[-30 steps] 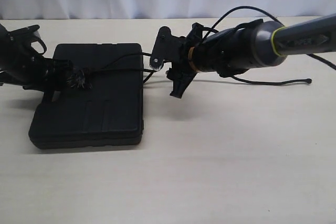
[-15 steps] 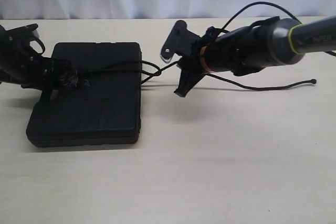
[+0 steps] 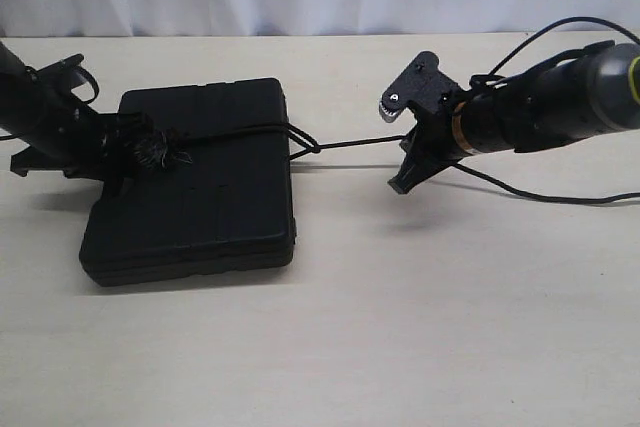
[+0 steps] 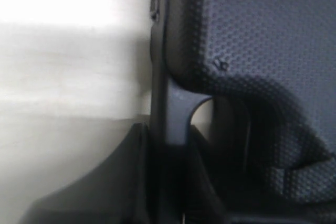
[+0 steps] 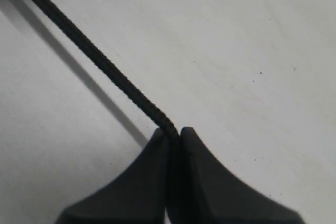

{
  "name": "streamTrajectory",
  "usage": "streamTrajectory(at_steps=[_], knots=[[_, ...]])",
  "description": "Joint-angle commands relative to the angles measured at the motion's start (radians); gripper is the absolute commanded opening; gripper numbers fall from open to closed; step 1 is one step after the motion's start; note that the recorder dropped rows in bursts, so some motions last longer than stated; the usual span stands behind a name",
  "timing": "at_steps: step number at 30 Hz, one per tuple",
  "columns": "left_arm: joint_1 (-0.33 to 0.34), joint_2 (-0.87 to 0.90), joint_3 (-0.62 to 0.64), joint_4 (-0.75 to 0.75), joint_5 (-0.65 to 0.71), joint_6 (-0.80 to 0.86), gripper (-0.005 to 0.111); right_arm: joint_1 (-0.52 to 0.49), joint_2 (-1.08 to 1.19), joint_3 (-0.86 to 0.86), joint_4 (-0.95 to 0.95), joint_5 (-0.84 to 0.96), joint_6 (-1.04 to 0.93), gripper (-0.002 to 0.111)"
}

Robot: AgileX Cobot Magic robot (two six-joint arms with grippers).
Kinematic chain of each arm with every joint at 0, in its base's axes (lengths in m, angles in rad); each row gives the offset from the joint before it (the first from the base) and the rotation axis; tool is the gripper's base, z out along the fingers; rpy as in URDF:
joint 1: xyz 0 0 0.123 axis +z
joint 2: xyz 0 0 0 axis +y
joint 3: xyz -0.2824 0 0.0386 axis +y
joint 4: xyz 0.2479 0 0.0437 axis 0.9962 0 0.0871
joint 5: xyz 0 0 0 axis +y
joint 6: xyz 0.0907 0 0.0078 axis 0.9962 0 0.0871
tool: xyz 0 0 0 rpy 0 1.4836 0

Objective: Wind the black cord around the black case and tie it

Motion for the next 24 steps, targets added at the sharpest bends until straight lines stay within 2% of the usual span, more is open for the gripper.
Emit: streamTrajectory(at_steps=[1, 6, 10, 11, 15, 16, 18, 20, 21, 23, 24], knots=[[0.028, 0.012, 0.003, 0.046, -0.098, -0.009, 0.000, -0.051, -0.016, 0.008, 0.028, 0.173, 0.010, 0.004], [0.028, 0.012, 0.003, 0.015, -0.102, 0.008, 0.000, -0.051, -0.016, 0.008, 0.028, 0.173, 0.011, 0.004], [0.028, 0.012, 0.003, -0.125, -0.104, 0.156, 0.000, -0.051, -0.016, 0.008, 0.028, 0.173, 0.013, 0.005], [0.028, 0.012, 0.003, -0.224, -0.103, 0.238, 0.000, -0.051, -0.016, 0.008, 0.028, 0.177, 0.013, 0.004], [0.028, 0.012, 0.003, -0.398, -0.073, 0.472, 0.000, -0.051, -0.016, 0.008, 0.028, 0.185, 0.038, 0.004], [0.028, 0.012, 0.003, -0.489, -0.046, 0.570, 0.001, -0.051, -0.016, 0.008, 0.028, 0.185, 0.038, 0.004], [0.028, 0.012, 0.003, -0.585, 0.003, 0.686, 0.010, -0.051, -0.016, 0.006, 0.028, 0.182, 0.046, 0.005], [0.028, 0.012, 0.003, -0.629, 0.029, 0.732, 0.029, -0.050, -0.016, 0.006, 0.028, 0.174, 0.075, 0.013], [0.028, 0.012, 0.003, -0.649, 0.031, 0.732, 0.040, -0.048, -0.016, 0.006, 0.028, 0.173, 0.110, 0.023], [0.028, 0.010, 0.003, -0.679, 0.037, 0.732, 0.048, -0.041, -0.020, 0.004, 0.030, 0.163, 0.148, 0.037], [0.028, 0.005, -0.003, -0.686, 0.059, 0.734, 0.052, -0.033, -0.029, 0.004, 0.060, 0.168, 0.152, 0.050]])
